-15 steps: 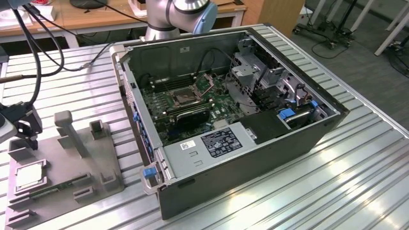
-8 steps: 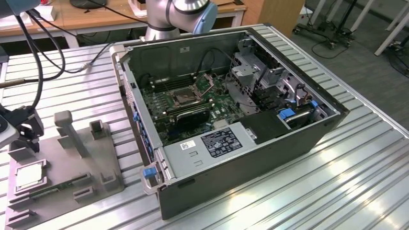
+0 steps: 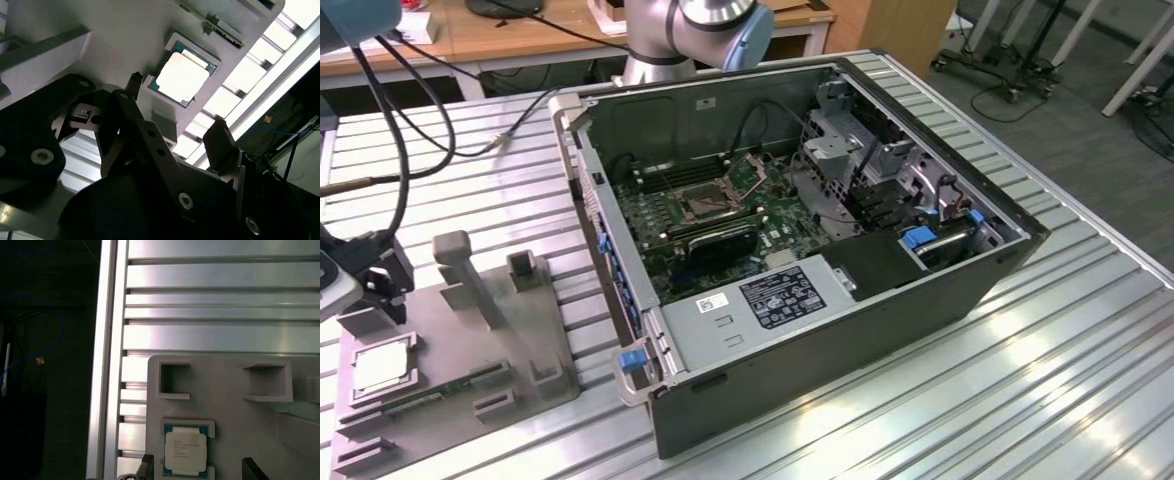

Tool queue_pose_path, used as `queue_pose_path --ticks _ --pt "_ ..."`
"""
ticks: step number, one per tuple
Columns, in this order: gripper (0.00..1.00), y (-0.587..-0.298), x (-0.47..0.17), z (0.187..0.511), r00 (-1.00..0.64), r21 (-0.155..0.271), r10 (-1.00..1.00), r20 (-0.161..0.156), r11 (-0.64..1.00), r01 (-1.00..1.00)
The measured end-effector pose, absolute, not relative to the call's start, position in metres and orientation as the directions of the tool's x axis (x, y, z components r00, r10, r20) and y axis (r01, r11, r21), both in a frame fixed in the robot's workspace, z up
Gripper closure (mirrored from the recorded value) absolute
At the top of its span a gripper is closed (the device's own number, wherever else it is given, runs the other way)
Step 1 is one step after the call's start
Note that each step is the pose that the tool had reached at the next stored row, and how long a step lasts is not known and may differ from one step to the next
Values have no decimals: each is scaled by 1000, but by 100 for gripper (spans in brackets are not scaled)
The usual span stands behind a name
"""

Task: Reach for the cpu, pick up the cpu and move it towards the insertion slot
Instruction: 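Reach for the cpu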

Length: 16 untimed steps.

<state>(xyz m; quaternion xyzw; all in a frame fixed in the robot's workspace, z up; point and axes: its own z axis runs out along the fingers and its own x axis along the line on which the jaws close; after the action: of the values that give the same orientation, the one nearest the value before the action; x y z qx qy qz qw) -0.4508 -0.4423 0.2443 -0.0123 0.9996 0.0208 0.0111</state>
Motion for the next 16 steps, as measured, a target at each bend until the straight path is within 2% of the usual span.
queue_pose_path --ticks 16 --pt "24 -442 -451 241 -999 41 -24 -23 999 -25"
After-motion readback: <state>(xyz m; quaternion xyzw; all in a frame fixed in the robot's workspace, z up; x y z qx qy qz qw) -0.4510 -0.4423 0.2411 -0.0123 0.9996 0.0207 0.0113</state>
